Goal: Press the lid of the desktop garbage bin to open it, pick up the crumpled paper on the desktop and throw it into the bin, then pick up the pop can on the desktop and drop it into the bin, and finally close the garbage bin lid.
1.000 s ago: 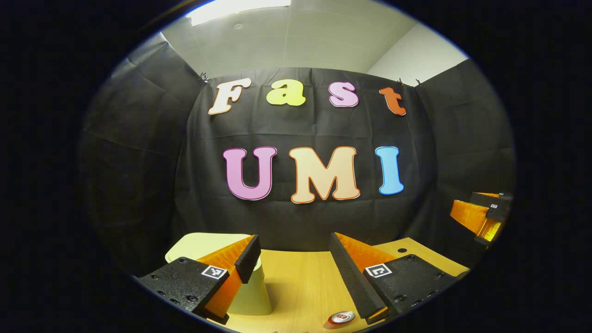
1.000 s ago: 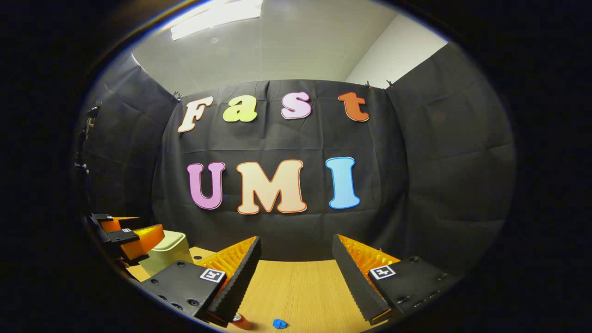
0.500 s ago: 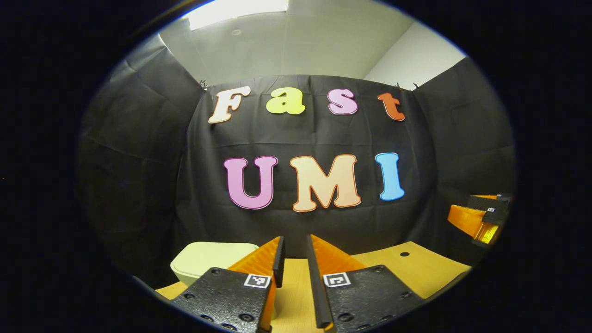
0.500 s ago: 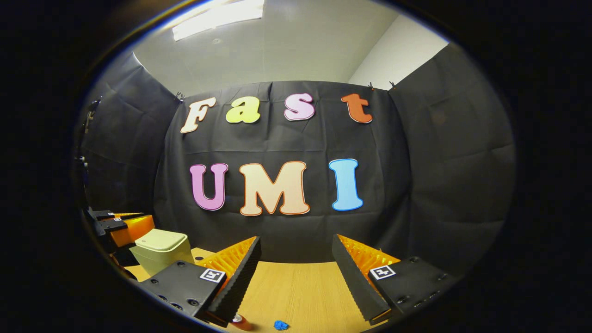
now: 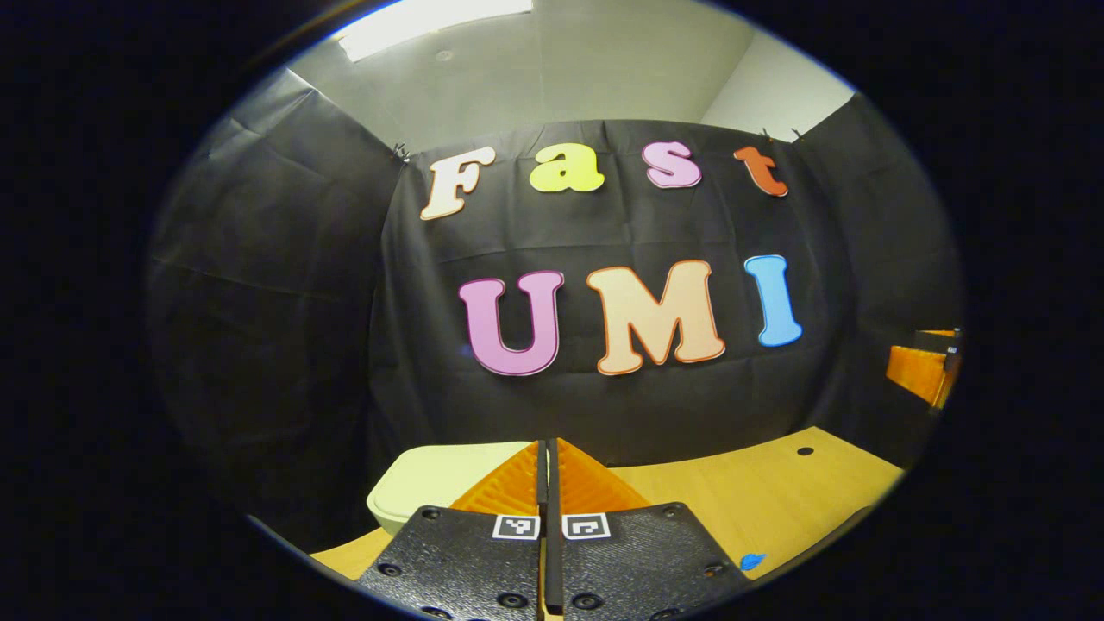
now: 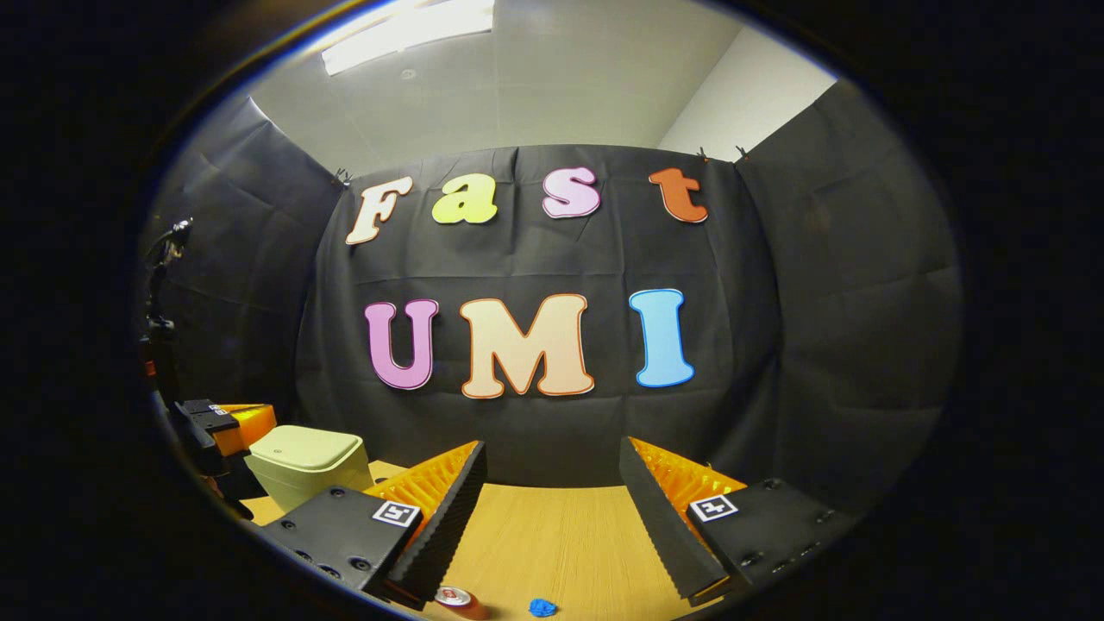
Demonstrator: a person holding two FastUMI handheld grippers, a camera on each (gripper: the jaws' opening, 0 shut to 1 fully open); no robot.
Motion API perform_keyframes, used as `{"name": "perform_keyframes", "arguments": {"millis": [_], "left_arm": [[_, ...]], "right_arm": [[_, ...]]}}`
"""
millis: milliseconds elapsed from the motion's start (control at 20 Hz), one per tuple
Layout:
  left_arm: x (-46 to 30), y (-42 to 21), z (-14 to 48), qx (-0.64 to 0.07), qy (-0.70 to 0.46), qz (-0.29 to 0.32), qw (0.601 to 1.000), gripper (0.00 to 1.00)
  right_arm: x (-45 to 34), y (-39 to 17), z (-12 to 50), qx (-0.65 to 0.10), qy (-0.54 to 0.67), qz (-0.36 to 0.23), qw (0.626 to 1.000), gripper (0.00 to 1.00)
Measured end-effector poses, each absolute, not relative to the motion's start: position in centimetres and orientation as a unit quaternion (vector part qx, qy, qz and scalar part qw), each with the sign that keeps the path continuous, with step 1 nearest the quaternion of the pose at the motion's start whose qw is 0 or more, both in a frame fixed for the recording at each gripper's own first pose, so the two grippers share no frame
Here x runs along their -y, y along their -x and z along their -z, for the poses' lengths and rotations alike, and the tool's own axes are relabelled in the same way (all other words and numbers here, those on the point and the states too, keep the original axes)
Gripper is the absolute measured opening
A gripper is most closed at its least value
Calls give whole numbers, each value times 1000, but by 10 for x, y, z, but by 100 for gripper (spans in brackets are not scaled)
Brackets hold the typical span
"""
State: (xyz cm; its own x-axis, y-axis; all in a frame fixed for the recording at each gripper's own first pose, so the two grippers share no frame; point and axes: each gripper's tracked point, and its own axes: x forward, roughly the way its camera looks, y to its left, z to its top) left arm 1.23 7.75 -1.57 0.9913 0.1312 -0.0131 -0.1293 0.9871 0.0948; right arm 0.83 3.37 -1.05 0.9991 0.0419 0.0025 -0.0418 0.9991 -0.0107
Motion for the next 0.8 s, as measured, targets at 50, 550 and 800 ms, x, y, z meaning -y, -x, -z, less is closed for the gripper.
{"name": "perform_keyframes", "arguments": {"millis": [50, 550, 800], "left_arm": [[-86, -16, 22, -21, -44, -71, 996, 0], [-156, -37, 83, -90, -13, -109, 990, 0], [-162, -38, 96, -80, 5, -110, 991, 0]], "right_arm": [[-37, -9, 12, 0, 6, -22, 1000, 97], [-64, -16, 36, -28, 23, -11, 999, 95], [-71, -17, 44, -38, 38, -7, 999, 97]]}}
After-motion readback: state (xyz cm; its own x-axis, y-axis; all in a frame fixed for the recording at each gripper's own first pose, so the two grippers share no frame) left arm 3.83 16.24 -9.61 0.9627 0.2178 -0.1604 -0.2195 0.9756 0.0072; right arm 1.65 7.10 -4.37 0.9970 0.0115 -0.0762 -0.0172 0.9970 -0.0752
